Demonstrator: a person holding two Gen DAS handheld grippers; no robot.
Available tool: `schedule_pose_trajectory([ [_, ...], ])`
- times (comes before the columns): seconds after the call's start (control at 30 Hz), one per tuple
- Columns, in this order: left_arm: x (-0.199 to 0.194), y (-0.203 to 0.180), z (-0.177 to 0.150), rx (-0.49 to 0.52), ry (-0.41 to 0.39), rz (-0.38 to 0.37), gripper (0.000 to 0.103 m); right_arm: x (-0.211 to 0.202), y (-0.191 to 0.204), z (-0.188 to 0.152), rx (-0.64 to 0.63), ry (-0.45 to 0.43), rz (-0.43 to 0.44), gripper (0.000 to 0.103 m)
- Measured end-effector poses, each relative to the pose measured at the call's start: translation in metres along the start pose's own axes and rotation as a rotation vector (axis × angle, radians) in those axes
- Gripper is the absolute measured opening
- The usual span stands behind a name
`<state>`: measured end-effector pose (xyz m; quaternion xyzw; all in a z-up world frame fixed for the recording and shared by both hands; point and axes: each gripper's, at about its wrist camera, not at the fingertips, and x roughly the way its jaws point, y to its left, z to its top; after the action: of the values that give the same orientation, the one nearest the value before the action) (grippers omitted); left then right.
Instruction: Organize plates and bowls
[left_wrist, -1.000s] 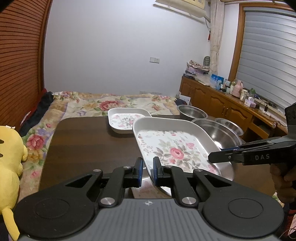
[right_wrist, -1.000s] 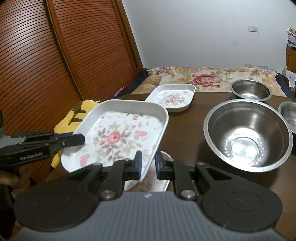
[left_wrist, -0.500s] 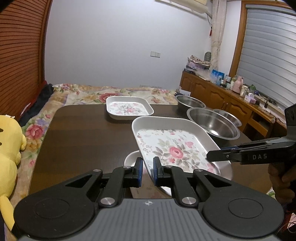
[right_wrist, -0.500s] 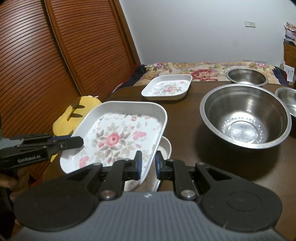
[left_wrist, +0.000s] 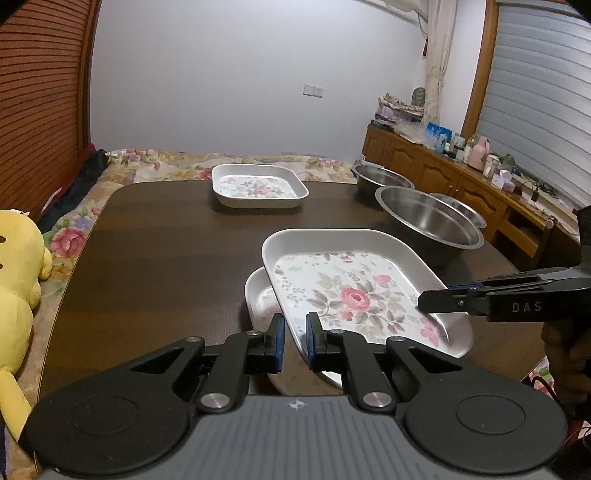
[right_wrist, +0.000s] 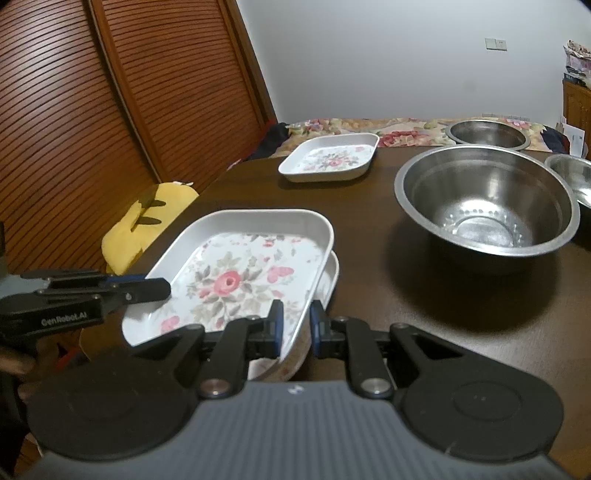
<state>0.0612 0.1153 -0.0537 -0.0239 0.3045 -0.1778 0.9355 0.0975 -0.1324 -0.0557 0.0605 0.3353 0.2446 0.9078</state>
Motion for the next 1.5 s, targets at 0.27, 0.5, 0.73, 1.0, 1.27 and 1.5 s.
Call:
schedule_pose_trajectory([
  [0.27,0.009,-0.001,-0.004,0.005,0.017,0.018,0.013,0.004,0.002,-0.002,-0.016,0.0,-0.013,0.017],
  [0.5,0.014,0.0,-0.007,0.009,0.032,0.027,0.013,0.009,0.003,-0.005,-0.015,0.008,-0.019,0.017],
  [0.73,0.018,-0.002,-0.009,0.018,0.034,0.036,0.014,0.012,0.001,-0.005,-0.013,0.005,-0.016,0.017],
  [1.0,0.019,-0.003,-0.007,0.012,0.034,0.049,0.019,0.01,-0.003,-0.008,0.002,-0.006,0.001,0.019],
  [1.27,0.014,0.004,-0.005,-0.023,0.02,0.04,0.022,0.005,-0.004,-0.004,-0.001,-0.02,0.005,0.02],
  [1.5,0.003,0.003,0.0,-0.015,-0.025,0.022,0.031,0.0,-0.001,-0.002,0.0,-0.031,-0.004,0.02],
])
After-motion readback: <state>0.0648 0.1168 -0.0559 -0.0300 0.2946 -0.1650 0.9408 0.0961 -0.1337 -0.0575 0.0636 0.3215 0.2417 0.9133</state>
